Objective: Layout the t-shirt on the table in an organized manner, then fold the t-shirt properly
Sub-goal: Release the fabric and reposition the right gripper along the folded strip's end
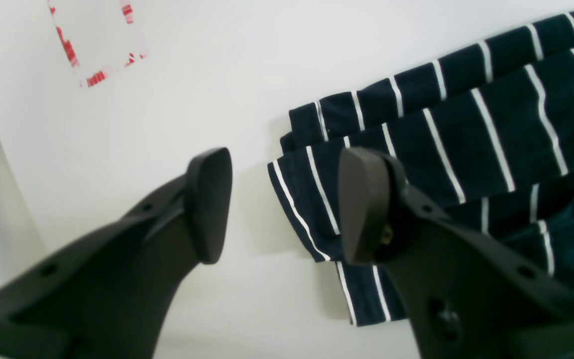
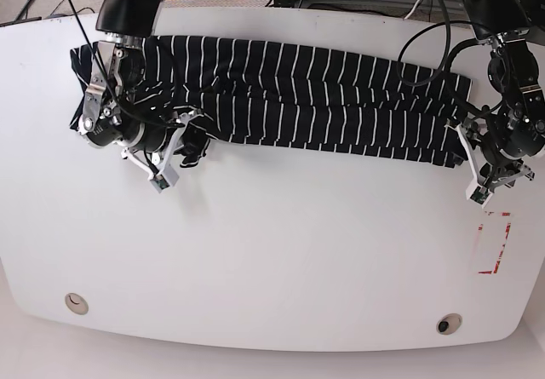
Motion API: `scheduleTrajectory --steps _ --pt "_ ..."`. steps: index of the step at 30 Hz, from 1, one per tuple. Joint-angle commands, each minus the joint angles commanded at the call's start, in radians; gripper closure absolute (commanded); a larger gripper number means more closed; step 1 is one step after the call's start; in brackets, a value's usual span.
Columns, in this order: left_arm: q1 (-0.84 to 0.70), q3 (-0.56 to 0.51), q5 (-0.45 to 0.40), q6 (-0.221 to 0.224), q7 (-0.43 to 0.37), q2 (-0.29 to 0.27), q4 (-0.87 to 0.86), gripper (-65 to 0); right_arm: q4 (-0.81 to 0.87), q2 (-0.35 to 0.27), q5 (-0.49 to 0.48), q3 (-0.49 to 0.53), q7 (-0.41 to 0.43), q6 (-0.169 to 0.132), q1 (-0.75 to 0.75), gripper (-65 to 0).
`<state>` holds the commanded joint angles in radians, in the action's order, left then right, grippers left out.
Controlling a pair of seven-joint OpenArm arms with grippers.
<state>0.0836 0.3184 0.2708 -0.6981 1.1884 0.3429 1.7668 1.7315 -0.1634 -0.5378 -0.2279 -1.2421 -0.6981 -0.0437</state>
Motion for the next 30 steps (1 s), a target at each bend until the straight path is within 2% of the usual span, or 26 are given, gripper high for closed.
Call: scheduleTrajectory --steps 9,14,20,26,28,30 --pt "0.000 -0.002 0.000 0.000 0.000 -0.018 -0.041 -32.4 0.204 0.002 -0.155 0.055 -0.077 0.000 0.084 0.0" --pt "0.000 -0.002 0.000 0.000 -0.002 -0.020 -0.057 -32.4 0.221 -0.002 -0.218 0.055 -0.084 0.000 0.126 0.0" --pt "0.000 -0.002 0.000 0.000 -0.002 -0.020 -0.057 -32.4 0.221 -0.032 -0.308 0.078 -0.084 0.000 0.178 0.0" --pt "0.000 -0.002 0.000 0.000 -0.002 -0.020 -0.061 -32.4 0.221 -0.087 -0.342 0.137 -0.084 0.000 0.215 -0.3" --pt "0.000 -0.002 0.000 0.000 -0.002 -0.020 -0.061 -32.4 0.221 -0.095 -0.342 0.143 -0.084 0.000 0.226 -2.4" --pt "0.000 -0.002 0.000 0.000 -0.002 -0.020 -0.061 -32.4 0.221 -0.098 -0.342 0.141 -0.084 0.000 0.241 -9.0"
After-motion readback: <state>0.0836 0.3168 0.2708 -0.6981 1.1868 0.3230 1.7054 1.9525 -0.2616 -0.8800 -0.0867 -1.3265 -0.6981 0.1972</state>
